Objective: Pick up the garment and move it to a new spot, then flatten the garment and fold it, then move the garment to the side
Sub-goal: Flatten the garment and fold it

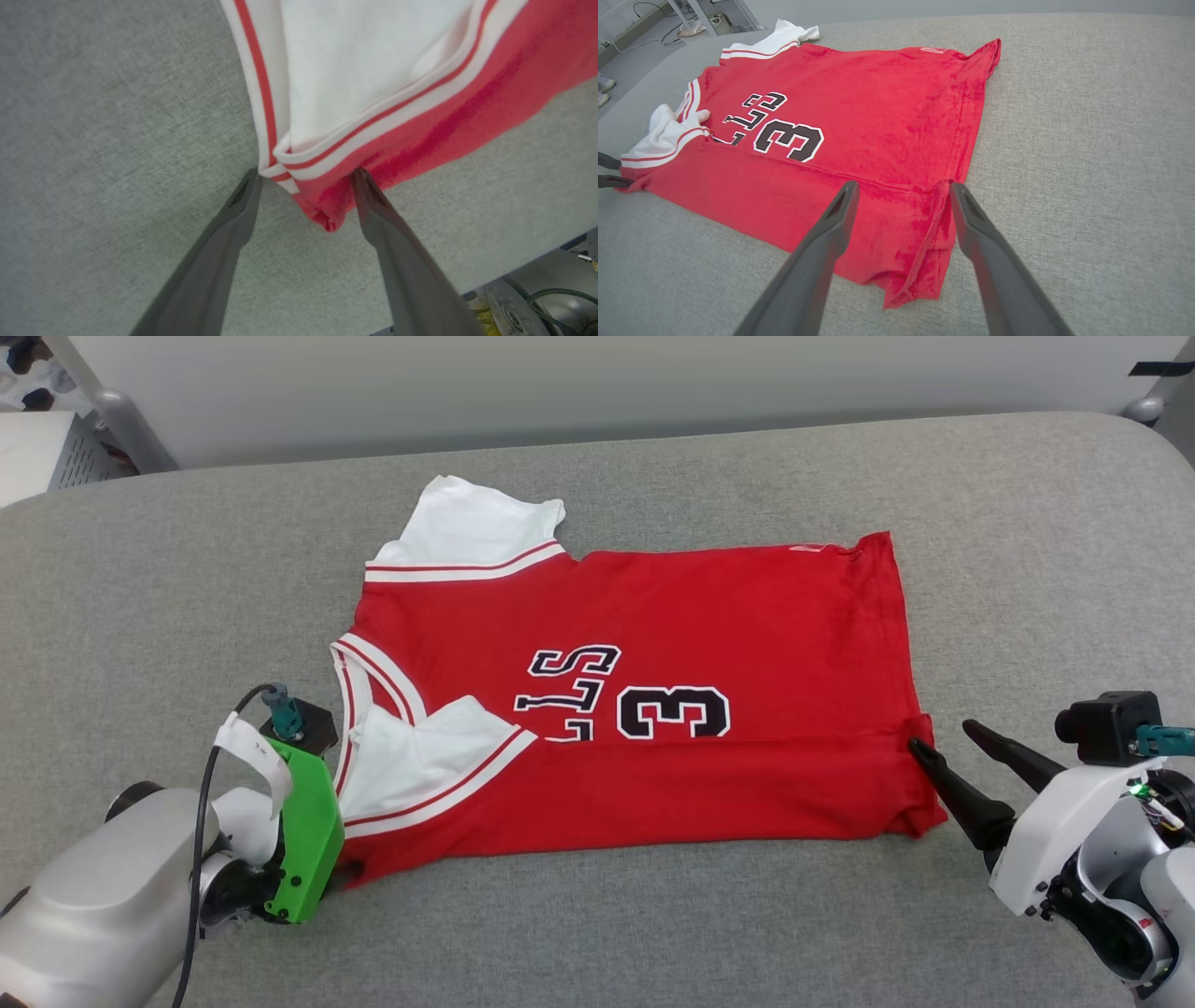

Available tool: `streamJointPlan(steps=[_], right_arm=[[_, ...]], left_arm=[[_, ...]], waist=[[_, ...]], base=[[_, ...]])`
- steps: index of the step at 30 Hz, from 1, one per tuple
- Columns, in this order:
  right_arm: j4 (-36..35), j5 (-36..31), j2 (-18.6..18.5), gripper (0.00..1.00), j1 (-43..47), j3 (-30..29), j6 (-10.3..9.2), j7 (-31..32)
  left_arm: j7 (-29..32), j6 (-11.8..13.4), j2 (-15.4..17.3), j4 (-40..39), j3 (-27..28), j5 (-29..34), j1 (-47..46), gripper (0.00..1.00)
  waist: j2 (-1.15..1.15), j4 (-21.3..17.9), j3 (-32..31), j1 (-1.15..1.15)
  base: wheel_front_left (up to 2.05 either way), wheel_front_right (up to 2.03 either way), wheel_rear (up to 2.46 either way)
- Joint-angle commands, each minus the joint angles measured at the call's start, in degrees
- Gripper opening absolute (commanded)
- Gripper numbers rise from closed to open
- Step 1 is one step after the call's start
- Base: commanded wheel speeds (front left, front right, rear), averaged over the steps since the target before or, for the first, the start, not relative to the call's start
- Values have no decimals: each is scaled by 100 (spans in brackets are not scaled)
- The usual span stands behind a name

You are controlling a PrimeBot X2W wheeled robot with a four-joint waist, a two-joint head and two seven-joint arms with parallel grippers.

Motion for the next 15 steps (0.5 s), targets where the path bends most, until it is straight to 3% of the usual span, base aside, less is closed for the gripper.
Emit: streamJointPlan(steps=[1, 6, 7, 8, 9, 15], right_arm=[[-27, -53, 33, 100, -19, -9, -3, 20], [-48, -54, 39, 100, -48, -41, -3, 31], [-60, -54, 24, 100, -54, -53, -3, 40], [-78, -53, 3, 100, -58, -60, -3, 57], [-108, -50, -34, 100, -68, -70, -3, 87], [-366, -146, -407, 100, -206, -123, -3, 506]], left_arm=[[-9, 3, -92, 153, -113, 36, 176, 100], [-166, -15, -219, 473, -166, -20, 347, 100], [-239, -19, -255, 527, -153, -52, 380, 63], [-308, -22, -281, 555, -145, -68, 395, 4], [-392, -26, -305, 594, -135, -88, 415, 0], [-763, -39, -231, 503, -164, -78, 403, 0]], waist=[[0, -53, 48, 0], [0, -101, 47, 0], [0, -101, 32, 0], [0, -96, 18, 0], [0, -88, -10, 0], [0, -20, -196, 0]], base=[[0, 0, 0], [0, 0, 0], [0, 0, 0], [0, 0, 0], [0, 0, 0], [0, 0, 0]])
